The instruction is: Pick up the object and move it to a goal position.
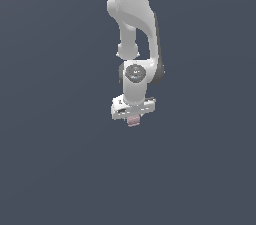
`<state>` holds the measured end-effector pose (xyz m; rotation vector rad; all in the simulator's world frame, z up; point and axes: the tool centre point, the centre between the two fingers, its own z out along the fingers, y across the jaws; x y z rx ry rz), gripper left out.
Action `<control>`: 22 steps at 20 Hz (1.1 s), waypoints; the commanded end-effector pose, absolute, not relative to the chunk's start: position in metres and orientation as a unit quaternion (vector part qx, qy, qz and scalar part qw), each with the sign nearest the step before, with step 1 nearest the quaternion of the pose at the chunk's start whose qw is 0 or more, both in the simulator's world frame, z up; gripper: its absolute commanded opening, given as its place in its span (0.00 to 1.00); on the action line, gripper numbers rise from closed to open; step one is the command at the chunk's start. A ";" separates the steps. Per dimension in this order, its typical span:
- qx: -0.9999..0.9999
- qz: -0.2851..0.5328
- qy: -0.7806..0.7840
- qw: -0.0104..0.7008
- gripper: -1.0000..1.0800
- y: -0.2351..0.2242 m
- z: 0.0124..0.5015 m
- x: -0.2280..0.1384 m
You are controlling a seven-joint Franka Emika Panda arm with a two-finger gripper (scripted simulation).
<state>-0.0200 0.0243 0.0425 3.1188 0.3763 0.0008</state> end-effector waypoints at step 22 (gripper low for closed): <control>0.993 0.000 0.120 0.000 0.00 0.055 0.059 0.050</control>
